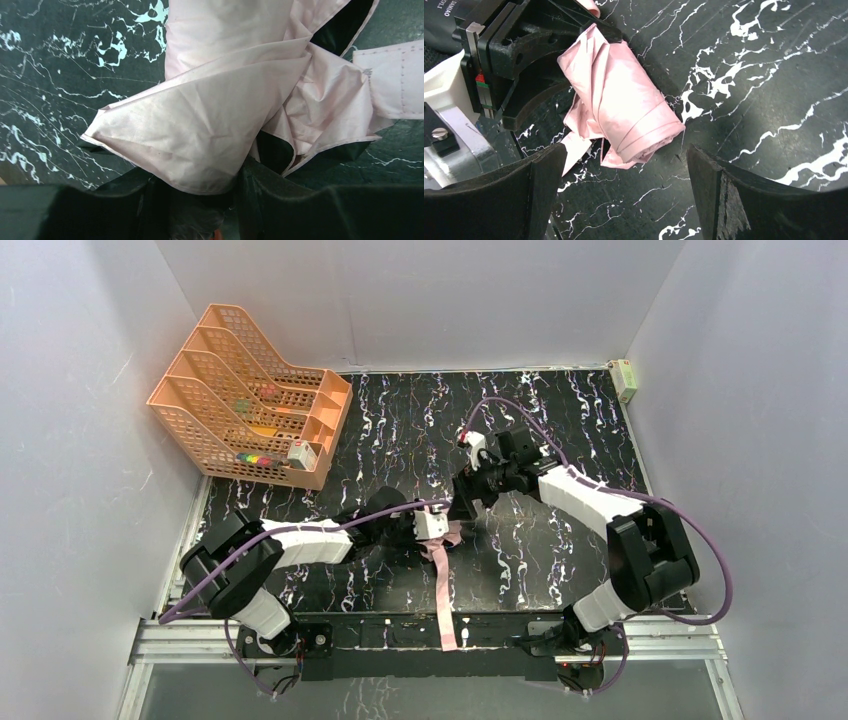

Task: Put away the umbrella

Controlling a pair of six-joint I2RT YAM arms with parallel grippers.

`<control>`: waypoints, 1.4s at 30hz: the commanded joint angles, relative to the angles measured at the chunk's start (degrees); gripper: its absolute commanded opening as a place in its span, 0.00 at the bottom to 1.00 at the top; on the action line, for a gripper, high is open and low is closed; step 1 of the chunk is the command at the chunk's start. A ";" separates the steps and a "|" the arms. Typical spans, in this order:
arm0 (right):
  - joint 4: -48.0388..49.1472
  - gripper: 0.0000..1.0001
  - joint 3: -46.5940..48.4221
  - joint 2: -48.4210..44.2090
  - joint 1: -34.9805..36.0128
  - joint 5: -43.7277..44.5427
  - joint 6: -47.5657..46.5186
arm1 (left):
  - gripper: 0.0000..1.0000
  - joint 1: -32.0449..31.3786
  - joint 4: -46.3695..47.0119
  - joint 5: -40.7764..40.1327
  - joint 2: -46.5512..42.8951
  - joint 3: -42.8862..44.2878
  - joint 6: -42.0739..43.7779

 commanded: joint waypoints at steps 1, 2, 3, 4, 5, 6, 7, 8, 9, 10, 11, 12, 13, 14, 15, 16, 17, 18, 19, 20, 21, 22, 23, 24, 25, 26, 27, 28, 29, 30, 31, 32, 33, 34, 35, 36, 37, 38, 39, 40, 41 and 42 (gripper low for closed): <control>2.56 0.99 3.30 1.87 0.34 -4.72 -6.34 | 0.00 0.04 2.18 0.96 -0.01 -3.17 5.79; 2.20 0.99 3.93 2.80 0.56 -4.55 -7.45 | 0.00 -0.10 2.76 1.16 -0.25 -3.53 6.38; 1.89 0.98 4.61 3.56 0.77 -4.42 -8.41 | 0.00 -0.19 3.11 1.38 -0.47 -3.89 6.86; 1.51 0.98 5.36 4.36 1.02 -3.96 -9.23 | 0.00 -0.21 3.39 1.48 -0.62 -4.24 7.31; 0.74 0.98 6.36 5.38 1.23 -3.69 -10.06 | 0.00 -0.28 3.61 1.50 -0.74 -4.44 7.63; -0.05 0.98 7.42 6.22 1.45 -3.66 -10.88 | 0.00 -0.37 3.65 1.62 -0.84 -4.68 8.16; -0.39 0.98 8.21 7.03 1.68 -3.79 -11.38 | 0.00 -0.40 3.64 1.78 -0.81 -4.85 8.56; -0.54 0.98 8.84 7.83 1.98 -3.82 -12.21 | 0.00 -0.48 3.84 1.77 -0.93 -5.02 8.98; -1.06 0.98 9.45 8.66 2.47 -3.71 -13.13 | 0.00 -0.51 4.09 1.92 -0.95 -5.23 9.25; -1.94 0.98 10.20 9.61 3.03 -3.46 -14.11 | 0.00 -0.65 4.26 2.12 -0.95 -5.37 9.54; -3.18 0.99 11.22 10.58 3.67 -3.44 -15.18 | 0.00 -0.62 4.48 2.33 -0.95 -5.47 9.80; -5.15 0.99 11.98 11.71 4.31 -3.73 -16.33 | 0.00 -0.60 4.41 2.66 -0.95 -5.64 10.19; -6.20 0.99 12.52 12.71 4.69 -4.21 -17.17 | 0.00 -0.68 4.30 2.99 -0.95 -5.74 10.75; -6.96 0.98 12.86 13.48 4.95 -4.41 -17.88 | 0.00 -0.68 4.29 3.13 -0.90 -5.90 11.31; -7.38 0.98 13.04 14.14 5.18 -4.43 -18.32 | 0.00 -0.73 4.49 3.33 -0.93 -6.07 11.78; -7.68 0.99 13.27 14.68 5.30 -4.50 -18.53 | 0.00 -0.76 4.46 3.55 -1.02 -6.18 12.15; -8.14 0.98 13.57 15.34 5.48 -5.01 -18.76 | 0.00 -0.77 4.23 3.76 -1.04 -6.17 12.39; -8.83 0.99 14.01 15.93 5.60 -5.77 -18.98 | 0.00 -0.78 3.98 3.98 -1.10 -6.19 12.62; -9.48 0.98 14.52 16.66 5.68 -6.21 -19.18 | 0.00 -0.84 3.74 4.16 -1.12 -6.19 12.76; -10.17 0.98 14.98 17.32 5.84 -5.86 -19.26 | 0.00 -0.87 3.52 4.31 -1.27 -6.26 12.97; -10.80 0.98 15.29 17.94 6.03 -5.27 -19.56 | 0.00 -0.90 3.39 4.37 -1.42 -6.35 13.07; -11.33 0.98 15.42 18.56 6.16 -4.30 -19.77 | 0.00 -1.02 3.35 4.37 -1.59 -6.41 13.21; -11.95 0.98 15.57 18.99 6.26 -3.41 -19.94 | 0.00 -1.00 3.38 4.45 -1.71 -6.53 13.30; -12.41 0.98 15.62 19.51 6.43 -2.51 -20.24 | 0.00 -0.97 3.32 4.46 -1.80 -6.54 13.40; -12.56 0.98 15.71 19.80 6.60 -2.02 -20.27 | 0.00 -0.95 3.30 4.44 -1.82 -6.55 13.41; -12.65 0.97 15.72 20.12 6.73 -1.22 -20.23 | 0.00 -1.03 3.21 4.53 -1.83 -6.55 13.41; -12.82 0.95 15.91 20.72 6.91 -0.33 -20.15 | 0.00 -1.03 3.21 4.69 -1.89 -6.55 13.33; -12.94 0.92 16.08 21.28 7.03 0.29 -20.06 | 0.00 -1.04 3.12 4.86 -1.91 -6.55 13.26; -13.13 0.88 16.26 21.73 7.19 0.89 -19.95 | 0.00 -1.05 3.10 4.96 -1.99 -6.55 13.19; -13.39 0.83 16.45 22.22 7.34 1.57 -19.93 | 0.00 -1.04 3.07 5.06 -2.00 -6.55 13.11; -13.62 0.77 16.62 22.60 7.64 2.51 -19.93 | 0.00 -1.03 3.11 5.01 -2.08 -6.47 13.00; -13.74 0.70 16.61 22.78 7.93 3.58 -19.99 | 0.00 -1.03 3.09 4.99 -2.21 -6.46 12.85; -13.76 0.64 16.52 22.88 8.19 4.73 -20.01 | 0.00 -1.03 3.31 4.92 -2.30 -6.46 12.60; -13.91 0.59 16.39 22.92 8.34 5.66 -20.13 | 0.00 -1.03 3.51 4.63 -2.41 -6.41 12.23; -13.93 0.56 16.22 22.89 8.50 6.60 -20.18 | 0.00 -1.04 3.66 4.57 -2.52 -6.34 11.73; -13.83 0.51 15.98 22.74 8.55 7.55 -20.15 | 0.00 -1.04 3.72 4.39 -2.65 -6.15 10.96; -13.66 0.46 15.72 22.63 8.58 8.32 -20.11 | 0.00 -1.06 3.85 4.07 -2.93 -5.97 10.29; -13.40 0.41 15.41 22.37 8.58 9.03 -20.10 | 0.00 -1.06 4.18 3.84 -3.35 -5.94 9.58; -13.14 0.37 15.11 22.10 8.61 9.62 -20.03 | 0.02 -1.04 4.39 3.77 -4.04 -5.93 8.87; -12.88 0.32 14.72 21.79 8.59 10.00 -19.89 | 0.08 -1.05 4.50 3.91 -5.04 -5.93 8.09; -12.57 0.28 14.34 21.54 8.60 10.15 -19.80 | 0.15 -1.06 4.33 4.24 -5.87 -5.93 7.48; -12.22 0.22 13.94 21.27 8.67 10.35 -19.64 | 0.23 -1.06 4.02 4.72 -6.79 -5.82 6.83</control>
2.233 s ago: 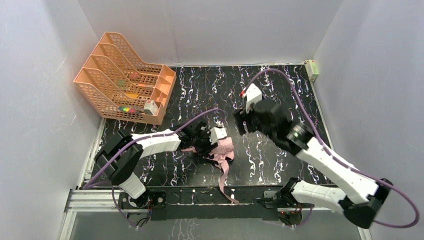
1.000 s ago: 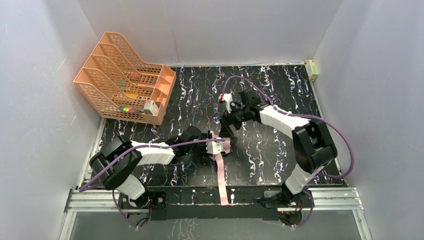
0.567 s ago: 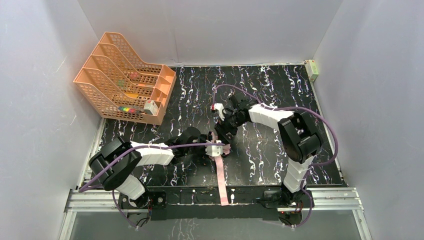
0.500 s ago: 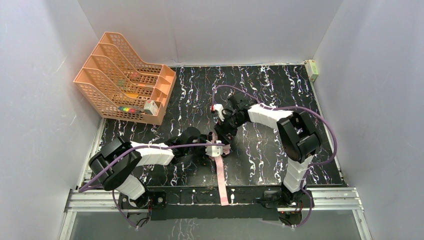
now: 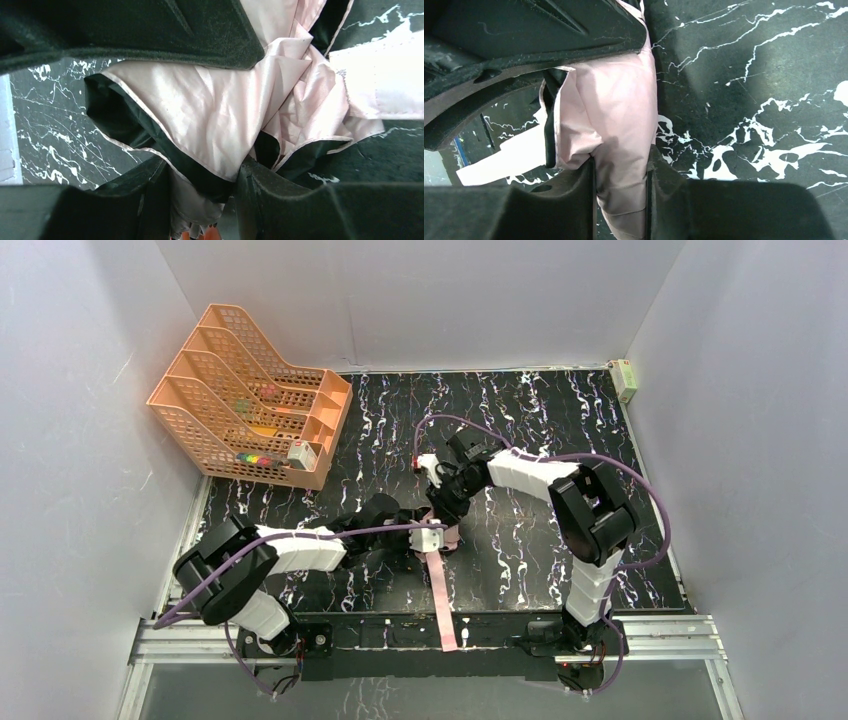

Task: Put away the umbrella

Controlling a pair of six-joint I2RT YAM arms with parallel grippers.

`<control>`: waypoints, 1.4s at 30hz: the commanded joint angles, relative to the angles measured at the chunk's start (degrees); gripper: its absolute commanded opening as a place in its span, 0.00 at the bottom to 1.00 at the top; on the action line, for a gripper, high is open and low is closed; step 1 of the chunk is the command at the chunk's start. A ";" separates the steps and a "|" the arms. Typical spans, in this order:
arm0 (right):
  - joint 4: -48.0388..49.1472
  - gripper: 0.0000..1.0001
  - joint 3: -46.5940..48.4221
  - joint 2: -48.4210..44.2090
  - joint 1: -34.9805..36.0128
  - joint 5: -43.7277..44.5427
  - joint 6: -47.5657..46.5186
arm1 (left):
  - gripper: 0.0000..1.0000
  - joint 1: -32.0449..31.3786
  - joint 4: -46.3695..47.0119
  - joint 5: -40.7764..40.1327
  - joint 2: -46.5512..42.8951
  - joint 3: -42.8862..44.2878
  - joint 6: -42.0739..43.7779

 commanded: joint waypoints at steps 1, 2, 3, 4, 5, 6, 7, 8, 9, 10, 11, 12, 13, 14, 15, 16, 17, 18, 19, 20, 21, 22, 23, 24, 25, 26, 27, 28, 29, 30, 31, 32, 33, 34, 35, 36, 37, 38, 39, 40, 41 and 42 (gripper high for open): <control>1.70 0.16 -1.66 -0.14 -0.15 9.93 -0.43 | 0.29 -0.36 -3.14 2.32 -5.77 -0.69 -4.67; 2.21 0.08 -2.24 -0.39 0.02 10.39 -0.25 | 0.35 -0.37 -3.74 2.63 -6.71 -0.44 -5.77; 2.75 0.03 -2.79 -0.55 0.12 10.80 -0.02 | 0.40 -0.36 -4.31 2.84 -7.60 -0.24 -7.27; 3.36 0.00 -3.51 -0.76 0.28 11.27 0.18 | 0.44 -0.30 -4.91 3.04 -8.63 -0.07 -8.72; 4.14 0.00 -4.33 -1.09 0.39 11.89 0.47 | 0.47 -0.23 -5.19 3.29 -9.67 -0.01 -10.02; 5.00 0.00 -5.17 -1.76 0.56 12.54 0.71 | 0.50 -0.23 -5.49 3.64 -10.62 -0.12 -10.75; 5.77 0.00 -5.96 -2.41 0.66 13.12 0.97 | 0.51 -0.20 -6.15 4.17 -11.74 -0.25 -11.43; 6.67 0.00 -7.00 -3.09 0.83 13.68 1.29 | 0.53 -0.18 -6.78 4.60 -12.95 -0.33 -12.25; 7.49 0.00 -7.83 -3.81 0.88 14.16 1.48 | 0.55 -0.18 -7.07 4.89 -14.23 -0.60 -13.35; 8.31 0.00 -8.62 -4.61 0.98 14.66 1.74 | 0.56 -0.10 -7.37 5.37 -15.72 -0.95 -14.33; 9.24 0.00 -9.27 -5.33 1.00 15.19 2.03 | 0.57 -0.09 -7.73 5.94 -17.10 -1.39 -15.31; 10.03 0.00 -10.05 -6.07 1.07 15.59 2.23 | 0.59 -0.15 -7.95 6.63 -18.66 -1.67 -16.35; 11.07 0.00 -10.61 -6.66 1.09 16.01 2.40 | 0.61 -0.11 -8.45 7.31 -20.14 -1.89 -17.06; 11.76 0.00 -11.09 -7.20 1.28 16.39 2.57 | 0.62 -0.15 -9.29 7.89 -21.50 -1.96 -18.01; 12.25 0.00 -11.54 -7.62 1.48 16.74 2.64 | 0.63 -0.08 -10.54 8.34 -22.95 -1.82 -18.92; 12.65 0.00 -11.85 -7.90 1.84 17.11 2.71 | 0.63 -0.01 -12.25 8.61 -24.30 -1.51 -19.97; 12.99 0.00 -12.18 -8.06 2.38 17.66 2.67 | 0.63 -0.01 -13.91 8.67 -25.97 -1.24 -21.38; 13.28 0.00 -12.50 -8.08 2.98 18.54 2.63 | 0.63 0.00 -15.80 8.39 -28.32 -1.01 -22.94; 13.72 0.00 -12.86 -8.12 3.90 19.92 2.51 | 0.64 0.01 -17.25 7.95 -30.12 -0.91 -24.96; 14.25 0.00 -13.45 -8.23 4.65 21.34 2.39 | 0.64 0.06 -18.45 7.24 -32.27 -0.88 -26.91; 14.98 0.00 -14.03 -8.44 5.29 22.67 2.32 | 0.65 0.20 -19.59 6.25 -34.41 -0.88 -28.84; 15.72 0.00 -14.78 -8.74 5.81 23.94 2.24 | 0.68 0.25 -20.61 4.74 -36.34 -0.80 -31.94; 16.53 0.00 -15.49 -9.16 6.52 25.30 2.24 | 0.71 0.28 -21.46 2.34 -38.33 -0.75 -33.64; 17.46 0.00 -16.33 -9.71 7.04 27.11 2.26 | 0.74 0.40 -22.51 0.01 -39.91 -0.41 -37.43; 18.33 0.00 -17.25 -10.40 7.75 28.92 2.25 | 0.76 0.55 -23.58 -2.29 -41.38 0.01 -40.12; 19.40 0.00 -18.15 -11.24 8.42 30.71 2.35 | 0.78 0.61 -24.50 -3.82 -42.52 0.66 -42.50; 20.27 0.00 -19.07 -12.00 9.16 32.60 2.44 | 0.80 0.72 -25.45 -6.54 -43.07 1.27 -45.15; 21.10 0.00 -20.17 -12.71 10.06 34.04 2.45 | 0.81 0.87 -26.53 -8.52 -43.17 2.20 -47.76; 21.92 0.00 -20.90 -13.45 10.94 36.45 2.26 | 0.83 1.09 -28.44 -10.25 -42.71 3.79 -50.08; 22.96 0.00 -21.84 -14.05 11.79 37.40 2.01 | 0.84 1.69 -29.54 -11.92 -41.61 4.79 -52.29; 24.21 0.00 -22.81 -14.74 12.71 38.29 1.50 | 0.84 2.61 -30.50 -12.85 -40.25 5.85 -53.68; 25.34 0.00 -23.57 -14.79 13.62 39.96 1.01 | 0.85 3.83 -31.04 -13.47 -38.82 6.64 -55.27; 25.53 0.00 -23.95 -14.43 14.80 41.82 0.70 | 0.85 5.53 -31.35 -13.40 -37.44 7.39 -56.81; 25.60 0.00 -24.23 -13.93 15.79 43.47 0.39 | 0.85 8.29 -31.48 -12.23 -36.28 8.02 -58.08; 26.61 0.00 -25.05 -13.89 16.74 44.50 -0.14 | 0.85 11.01 -31.16 -11.28 -35.26 8.44 -59.43; 27.76 0.00 -26.24 -14.19 17.89 45.95 -0.66 | 0.85 13.40 -30.19 -11.44 -34.46 8.66 -60.47; 30.03 0.00 -27.37 -14.68 18.74 47.00 -1.17 | 0.85 15.11 -29.08 -12.70 -33.59 8.99 -61.26; 31.35 0.00 -28.41 -15.12 19.49 48.34 -1.49 | 0.86 16.74 -28.29 -13.86 -32.15 9.68 -61.55; 32.24 0.00 -29.07 -15.40 20.41 48.93 -1.83 | 0.86 18.02 -27.32 -13.90 -30.90 10.78 -61.38; 32.61 0.00 -29.75 -15.61 21.00 49.02 -2.30 | 0.87 19.24 -26.84 -12.85 -28.98 12.00 -60.88; 33.00 0.00 -30.15 -15.50 21.90 50.00 -3.00 | 0.88 20.25 -26.90 -10.71 -26.69 13.62 -60.07; 33.64 0.00 -30.54 -15.28 23.03 51.81 -3.91 | 0.88 20.82 -27.57 -8.46 -24.32 15.44 -59.09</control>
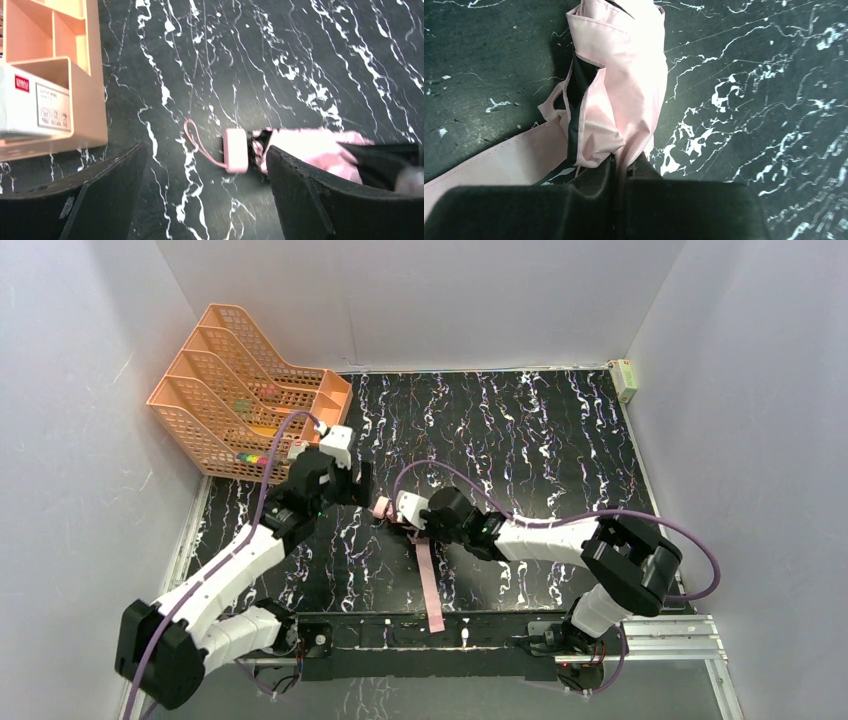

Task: Put away the umbrella

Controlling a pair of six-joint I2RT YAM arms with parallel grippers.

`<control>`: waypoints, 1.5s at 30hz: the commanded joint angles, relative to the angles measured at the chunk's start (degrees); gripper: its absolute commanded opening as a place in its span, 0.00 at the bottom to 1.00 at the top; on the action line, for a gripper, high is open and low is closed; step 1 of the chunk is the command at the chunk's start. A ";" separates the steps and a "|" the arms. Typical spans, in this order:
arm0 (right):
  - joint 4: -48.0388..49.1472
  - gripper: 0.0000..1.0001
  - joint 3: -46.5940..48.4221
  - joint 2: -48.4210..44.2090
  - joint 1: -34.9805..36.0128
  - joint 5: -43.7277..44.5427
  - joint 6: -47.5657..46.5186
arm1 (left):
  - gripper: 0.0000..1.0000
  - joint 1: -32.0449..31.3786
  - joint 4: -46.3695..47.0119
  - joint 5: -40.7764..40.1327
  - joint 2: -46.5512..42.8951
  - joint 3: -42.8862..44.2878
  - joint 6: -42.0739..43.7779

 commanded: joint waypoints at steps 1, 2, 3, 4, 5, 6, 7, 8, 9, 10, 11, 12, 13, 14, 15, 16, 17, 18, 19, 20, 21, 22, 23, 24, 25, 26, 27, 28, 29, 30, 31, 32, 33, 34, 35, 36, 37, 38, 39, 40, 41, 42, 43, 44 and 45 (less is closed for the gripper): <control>-2.25 0.00 -5.39 3.23 3.48 10.04 -4.73 | 0.89 3.16 -0.24 5.68 7.95 8.53 0.32; -1.15 0.00 -6.03 3.44 4.68 11.81 -6.03 | 0.89 3.31 -1.46 9.21 10.50 10.48 1.71; 0.10 0.00 -7.00 3.67 5.92 13.59 -7.21 | 0.89 3.45 -2.75 13.00 12.83 12.63 3.54; 1.29 0.00 -7.94 3.73 7.12 14.54 -8.62 | 0.89 3.56 -4.05 17.17 15.04 13.94 5.47; 2.87 0.00 -8.82 3.75 8.30 15.57 -9.82 | 0.89 3.60 -5.74 21.04 16.83 15.00 8.62; 4.25 0.01 -9.82 3.70 9.27 16.02 -10.84 | 0.90 3.68 -7.34 24.97 18.49 15.61 12.52; 5.51 0.01 -10.63 3.69 10.20 16.20 -11.85 | 0.90 3.69 -9.22 29.00 19.66 16.03 16.33; 6.47 0.00 -11.24 3.80 10.96 16.36 -12.73 | 0.90 3.69 -9.92 30.13 20.31 16.01 18.83; 7.07 0.00 -11.73 4.05 11.65 16.40 -13.13 | 0.91 3.76 -9.68 30.95 20.59 15.61 20.24; 7.52 0.00 -12.15 4.31 12.24 16.43 -13.43 | 0.91 3.86 -9.64 32.86 20.75 15.13 22.35; 7.72 0.00 -12.35 4.63 12.69 16.63 -13.79 | 0.92 3.92 -9.56 35.10 20.77 14.61 24.72; 8.02 0.00 -12.58 4.85 13.32 17.04 -14.24 | 0.93 3.89 -9.51 37.33 20.77 14.07 26.22; 8.62 0.00 -12.83 4.91 13.80 17.69 -14.54 | 0.93 3.94 -10.37 39.62 21.00 14.30 27.80; 9.29 0.00 -13.21 4.85 14.28 18.20 -14.87 | 0.93 3.93 -11.50 41.53 21.55 14.69 29.00; 9.62 0.00 -13.41 4.76 14.50 18.24 -14.97 | 0.93 3.93 -12.52 42.73 22.21 15.29 29.58; 9.73 0.00 -13.52 4.86 14.52 18.34 -15.05 | 0.93 3.93 -13.55 43.72 23.11 15.80 30.26; 10.11 0.00 -13.72 5.07 14.73 18.71 -15.11 | 0.93 3.88 -14.55 44.70 24.39 16.25 31.27; 10.42 0.00 -13.93 5.09 14.82 18.85 -15.18 | 0.93 3.95 -15.54 45.56 25.43 16.59 32.14; 10.48 0.00 -14.05 5.12 14.90 18.72 -15.09 | 0.93 3.89 -16.80 46.64 26.64 16.97 33.44; 10.37 0.00 -14.11 5.10 14.92 18.74 -14.99 | 0.93 3.86 -18.27 47.59 27.75 17.31 34.70; 10.32 0.00 -14.19 5.05 15.04 19.00 -14.91 | 0.94 3.87 -19.54 48.37 28.69 17.58 35.75; 10.29 0.00 -14.38 4.87 15.18 19.08 -14.80 | 0.94 3.87 -20.05 48.84 29.42 17.54 36.50; 10.24 0.00 -14.55 4.53 15.19 19.26 -14.72 | 0.94 3.87 -20.27 48.96 29.80 17.48 37.10; 10.27 0.00 -14.77 4.22 15.22 19.42 -14.69 | 0.94 3.87 -20.03 49.07 30.13 17.29 37.66; 10.30 0.00 -15.03 3.94 15.34 19.53 -14.63 | 0.95 3.87 -19.34 49.28 30.44 16.99 37.73; 10.28 0.00 -15.25 3.69 15.32 19.58 -14.58 | 0.95 3.87 -18.67 49.55 30.89 16.84 37.57; 10.23 0.00 -15.50 3.57 15.36 19.65 -14.62 | 0.95 3.87 -18.26 49.90 31.61 16.93 37.47; 10.23 0.00 -15.74 3.45 15.41 19.78 -14.66 | 0.95 3.87 -18.13 50.25 32.45 17.20 37.46; 10.11 0.00 -15.93 3.37 15.45 19.82 -14.70 | 0.95 3.87 -18.11 50.55 33.48 17.51 37.46; 9.91 0.00 -16.10 3.29 15.45 19.79 -14.75 | 0.95 3.87 -18.12 51.08 34.47 17.97 37.35; 9.80 0.00 -16.29 3.08 15.43 19.89 -14.76 | 0.95 3.83 -18.18 51.92 35.49 18.33 37.25; 9.71 0.00 -16.48 2.89 15.43 19.85 -14.70 | 0.96 3.86 -18.19 52.98 36.42 18.63 37.28; 9.62 0.00 -16.59 2.75 15.44 19.83 -14.70 | 0.96 3.87 -18.19 53.94 37.29 18.87 37.32; 9.49 0.00 -16.61 2.66 15.45 19.82 -14.59 | 0.96 3.87 -18.19 54.68 38.16 19.12 37.32; 9.37 0.00 -16.55 2.56 15.45 19.94 -14.58 | 0.96 3.83 -18.36 55.42 38.98 19.32 37.64; 9.23 0.00 -16.53 2.61 15.44 19.99 -14.54 | 0.96 3.74 -18.76 56.03 39.75 19.49 38.36; 9.18 0.00 -16.41 2.65 15.45 20.07 -14.46 | 0.96 3.52 -18.98 56.45 40.17 19.56 38.79; 9.17 0.00 -16.36 2.68 15.52 20.02 -14.28 | 0.96 3.40 -19.06 56.68 40.45 19.61 39.28; 9.17 0.00 -16.27 2.72 15.54 20.06 -14.19 | 0.96 3.20 -19.03 56.75 40.79 19.62 39.72; 9.11 0.00 -16.19 2.81 15.53 20.07 -14.20 | 0.95 3.10 -18.85 56.45 41.26 19.57 39.94; 9.02 0.00 -16.03 2.85 15.60 20.09 -14.23 | 0.95 3.01 -18.58 56.07 41.70 19.64 39.99; 8.98 0.00 -16.00 2.84 15.60 20.05 -14.22 | 0.95 2.93 -18.44 55.77 42.28 19.89 40.13; 8.94 0.00 -15.95 2.85 15.67 20.07 -14.27 | 0.95 2.91 -18.52 55.58 42.95 20.15 40.21; 8.96 0.00 -15.96 2.75 15.71 20.09 -14.24 | 0.94 2.83 -18.53 55.63 43.55 20.39 40.38; 9.04 0.00 -15.98 2.77 15.71 20.22 -14.21 | 0.93 2.71 -18.54 55.67 44.21 20.67 40.52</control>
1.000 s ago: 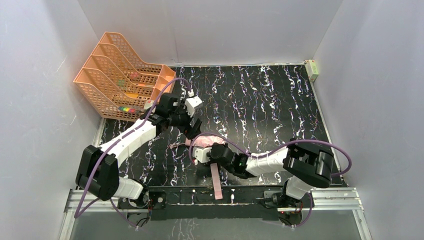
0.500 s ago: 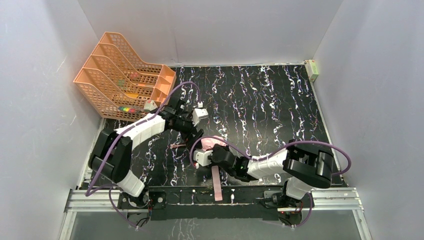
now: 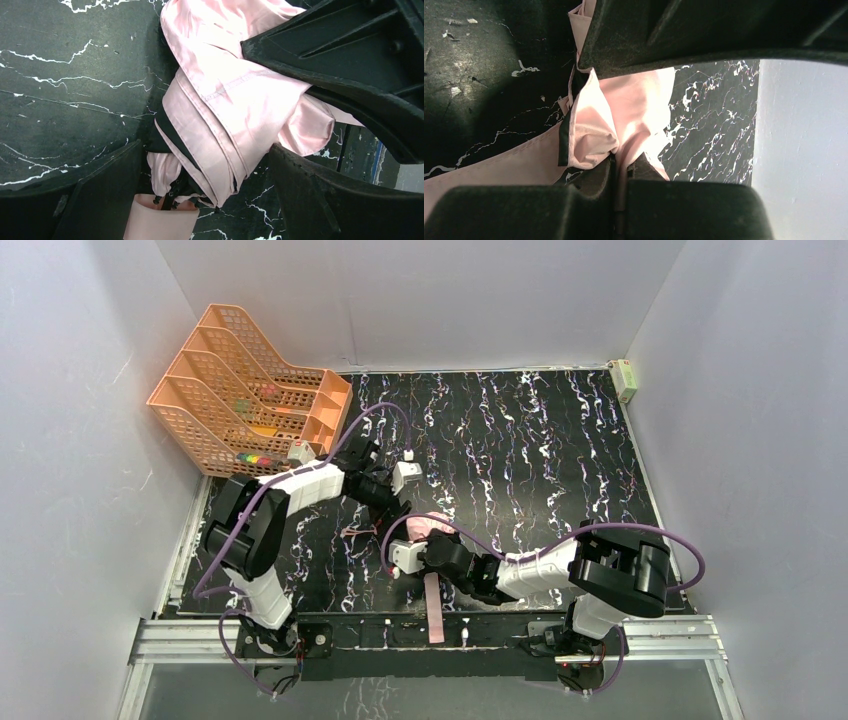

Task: Put away the umbrella

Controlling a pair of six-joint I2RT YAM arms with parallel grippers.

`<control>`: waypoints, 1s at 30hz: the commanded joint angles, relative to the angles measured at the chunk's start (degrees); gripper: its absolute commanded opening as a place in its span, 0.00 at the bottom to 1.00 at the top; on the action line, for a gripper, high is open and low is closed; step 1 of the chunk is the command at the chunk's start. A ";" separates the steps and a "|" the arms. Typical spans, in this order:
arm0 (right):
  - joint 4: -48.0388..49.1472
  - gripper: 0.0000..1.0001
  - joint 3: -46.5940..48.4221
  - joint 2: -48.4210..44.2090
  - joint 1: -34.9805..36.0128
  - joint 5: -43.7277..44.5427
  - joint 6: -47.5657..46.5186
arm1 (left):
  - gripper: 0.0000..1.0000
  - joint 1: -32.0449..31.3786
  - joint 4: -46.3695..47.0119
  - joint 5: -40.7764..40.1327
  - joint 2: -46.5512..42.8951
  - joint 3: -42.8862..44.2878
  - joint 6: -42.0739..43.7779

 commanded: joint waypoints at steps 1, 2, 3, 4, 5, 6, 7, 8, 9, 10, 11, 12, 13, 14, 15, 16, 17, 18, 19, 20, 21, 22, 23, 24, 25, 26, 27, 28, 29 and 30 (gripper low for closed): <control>-11.53 0.00 -2.62 1.79 0.23 -2.44 3.14 | 0.92 -0.70 -1.04 2.98 2.37 2.39 2.13; -11.48 0.00 -2.62 1.79 0.21 -2.27 3.15 | 0.90 -0.90 -1.05 2.84 2.99 2.58 2.11; -11.38 0.00 -2.69 1.74 0.23 -2.12 3.13 | 0.88 -1.04 -1.06 2.79 3.48 2.66 2.15; -11.23 0.00 -2.75 1.65 0.20 -2.07 3.15 | 0.87 -1.28 -1.06 2.80 4.00 2.62 2.26; -11.06 0.00 -2.79 1.65 0.26 -2.02 3.13 | 0.87 -1.67 -1.06 2.92 4.45 2.40 2.36; -11.01 0.00 -2.76 1.70 0.23 -1.91 3.24 | 0.86 -2.08 -1.06 2.82 4.82 2.26 2.42; -10.86 0.00 -2.78 1.71 0.24 -1.78 3.23 | 0.86 -2.67 -1.02 2.55 5.15 1.97 2.57; -10.68 0.00 -2.80 1.57 0.22 -1.66 3.27 | 0.85 -3.18 -1.01 2.15 5.39 1.56 2.77; -10.59 0.00 -2.84 1.59 0.26 -1.58 3.30 | 0.83 -3.61 -1.01 1.66 5.64 1.11 3.07; -10.52 0.00 -2.87 1.55 0.26 -1.50 3.28 | 0.81 -3.91 -0.98 1.30 5.90 0.83 3.22; -10.48 0.00 -2.81 1.55 0.23 -1.46 3.23 | 0.79 -4.06 -0.97 1.09 6.31 0.53 3.31; -10.35 0.00 -2.86 1.55 0.25 -1.45 3.24 | 0.76 -4.27 -0.96 0.74 6.67 0.31 3.42; -10.24 0.00 -2.88 1.48 0.19 -1.38 3.23 | 0.72 -4.41 -0.97 0.12 6.95 0.22 3.31; -10.09 0.00 -3.01 1.39 0.24 -1.32 3.25 | 0.70 -4.62 -0.93 -0.56 7.15 0.14 3.17; -9.85 0.00 -3.12 1.43 0.23 -1.24 3.27 | 0.68 -4.88 -0.96 -1.18 7.29 0.06 3.17; -9.74 0.00 -3.15 1.38 0.24 -1.13 3.19 | 0.66 -5.02 -0.97 -1.74 7.30 -0.11 3.17; -9.69 0.00 -3.23 1.30 0.26 -1.04 3.20 | 0.64 -5.19 -1.05 -1.86 7.20 -0.22 3.12; -9.49 0.00 -3.36 1.31 0.25 -0.97 3.19 | 0.61 -5.28 -1.04 -1.92 7.07 -0.35 3.02; -9.27 0.00 -3.47 1.29 0.26 -0.82 3.01 | 0.57 -5.32 -1.04 -2.00 6.99 -0.45 2.92; -8.99 0.00 -3.62 1.24 0.26 -0.77 2.94 | 0.51 -5.40 -1.04 -2.10 6.87 -0.57 2.78; -8.72 0.00 -3.74 1.17 0.26 -0.75 2.90 | 0.46 -5.48 -0.90 -2.23 6.76 -0.82 2.81; -8.56 0.00 -3.69 1.17 0.26 -0.69 2.73 | 0.39 -5.61 -0.77 -2.29 6.57 -0.97 2.74; -8.54 0.00 -3.63 1.12 0.23 -0.61 2.60 | 0.33 -5.80 -0.66 -2.48 6.32 -1.20 2.68; -8.54 0.00 -3.53 1.05 0.26 -0.45 2.47 | 0.28 -5.88 -0.44 -2.63 6.14 -1.46 2.64; -8.54 0.00 -3.44 0.95 0.26 -0.36 2.37 | 0.24 -6.00 -0.15 -2.79 5.90 -1.69 2.64; -8.54 0.00 -3.42 0.69 0.26 -0.33 2.28 | 0.19 -6.14 -0.10 -2.89 5.70 -1.89 2.68; -8.46 0.01 -3.46 0.40 0.26 -0.25 2.14 | 0.16 -6.26 -0.03 -2.91 5.58 -1.96 2.72; -8.44 0.03 -3.50 0.06 0.25 -0.16 1.96 | 0.13 -6.35 -0.01 -2.98 5.49 -2.00 2.79; -8.51 0.06 -3.50 -0.40 0.22 0.24 1.82 | 0.10 -6.44 0.00 -3.02 5.42 -2.07 2.82; -8.54 0.12 -3.58 -0.92 0.26 0.47 1.66 | 0.08 -6.46 0.00 -3.10 5.38 -2.15 2.86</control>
